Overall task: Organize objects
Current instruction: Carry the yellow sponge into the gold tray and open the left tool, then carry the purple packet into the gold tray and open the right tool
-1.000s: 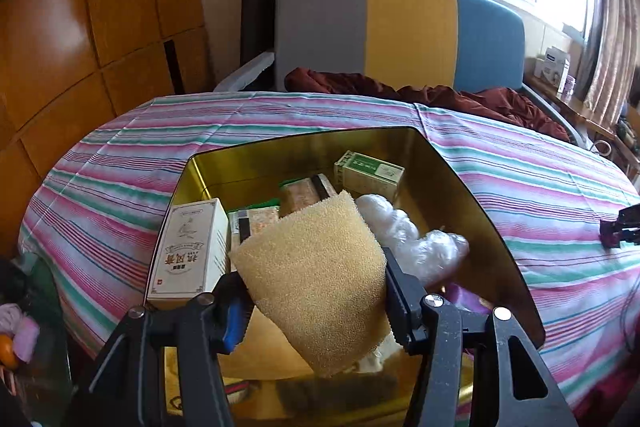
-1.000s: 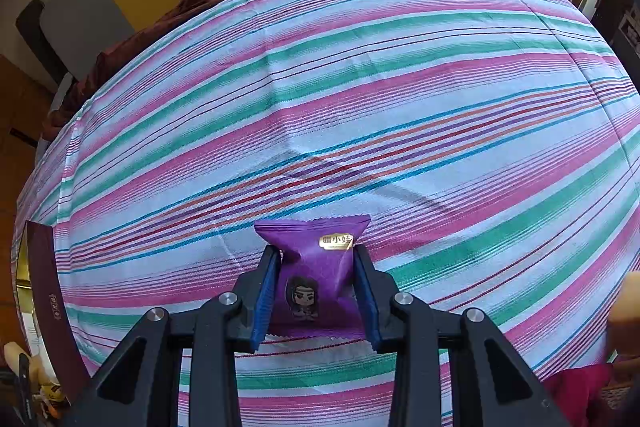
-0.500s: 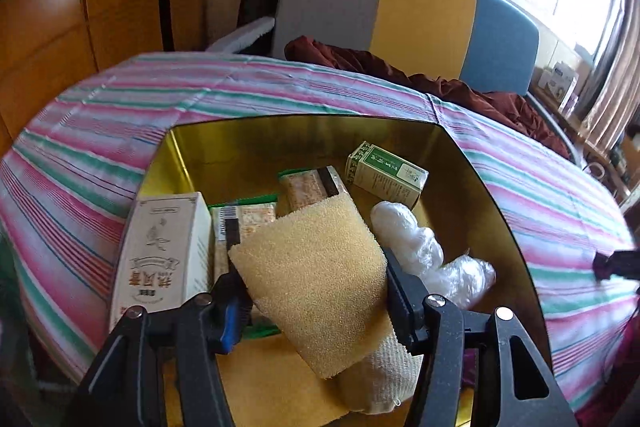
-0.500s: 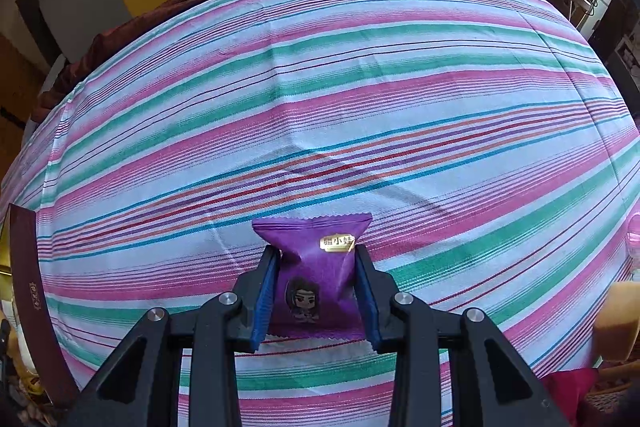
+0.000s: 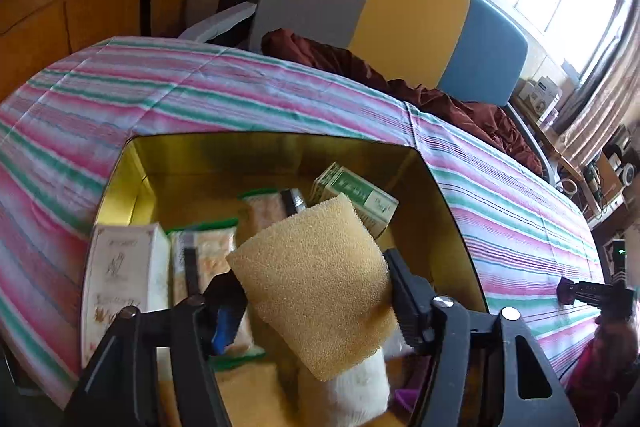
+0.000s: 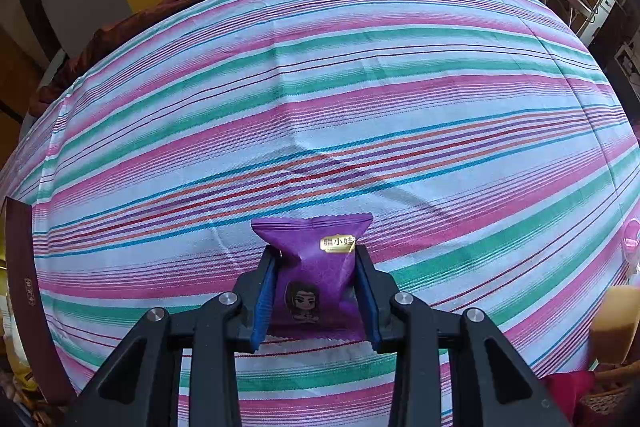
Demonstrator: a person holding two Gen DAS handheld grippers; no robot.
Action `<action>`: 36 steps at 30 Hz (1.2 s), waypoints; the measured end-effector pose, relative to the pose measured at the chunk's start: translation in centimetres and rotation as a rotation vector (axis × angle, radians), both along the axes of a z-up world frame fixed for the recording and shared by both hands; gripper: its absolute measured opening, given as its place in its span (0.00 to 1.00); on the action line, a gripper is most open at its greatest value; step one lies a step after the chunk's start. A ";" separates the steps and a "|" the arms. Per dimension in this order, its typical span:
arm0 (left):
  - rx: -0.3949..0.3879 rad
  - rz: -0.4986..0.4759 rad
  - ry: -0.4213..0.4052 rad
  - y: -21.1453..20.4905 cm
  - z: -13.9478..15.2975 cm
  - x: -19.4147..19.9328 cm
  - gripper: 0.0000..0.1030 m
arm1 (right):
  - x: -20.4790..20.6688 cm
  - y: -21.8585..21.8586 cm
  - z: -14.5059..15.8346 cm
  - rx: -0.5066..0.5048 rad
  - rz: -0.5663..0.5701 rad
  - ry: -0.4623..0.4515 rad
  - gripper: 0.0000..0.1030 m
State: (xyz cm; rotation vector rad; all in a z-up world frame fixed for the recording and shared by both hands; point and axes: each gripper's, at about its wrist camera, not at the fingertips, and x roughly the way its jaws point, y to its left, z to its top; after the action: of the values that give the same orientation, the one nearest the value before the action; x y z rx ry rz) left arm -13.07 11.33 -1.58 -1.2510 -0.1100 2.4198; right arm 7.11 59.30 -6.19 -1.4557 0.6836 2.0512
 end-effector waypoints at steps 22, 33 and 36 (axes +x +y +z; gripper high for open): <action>-0.113 0.101 0.160 -4.2 1.6 8.2 0.89 | 0.0 -3.1 1.7 0.016 0.178 -0.032 0.35; -0.118 0.176 0.189 -7.6 2.3 10.5 1.00 | 0.5 -22.8 10.3 -0.017 0.576 0.221 0.34; -0.122 0.195 0.196 -8.2 2.4 11.0 1.00 | -2.6 -28.8 10.4 -0.016 0.706 0.295 0.34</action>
State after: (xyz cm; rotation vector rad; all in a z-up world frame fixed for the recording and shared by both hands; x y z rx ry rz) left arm -2.10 3.17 0.86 -1.0894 -0.0287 2.7411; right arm 4.50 30.51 4.18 -1.5636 0.3031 2.8393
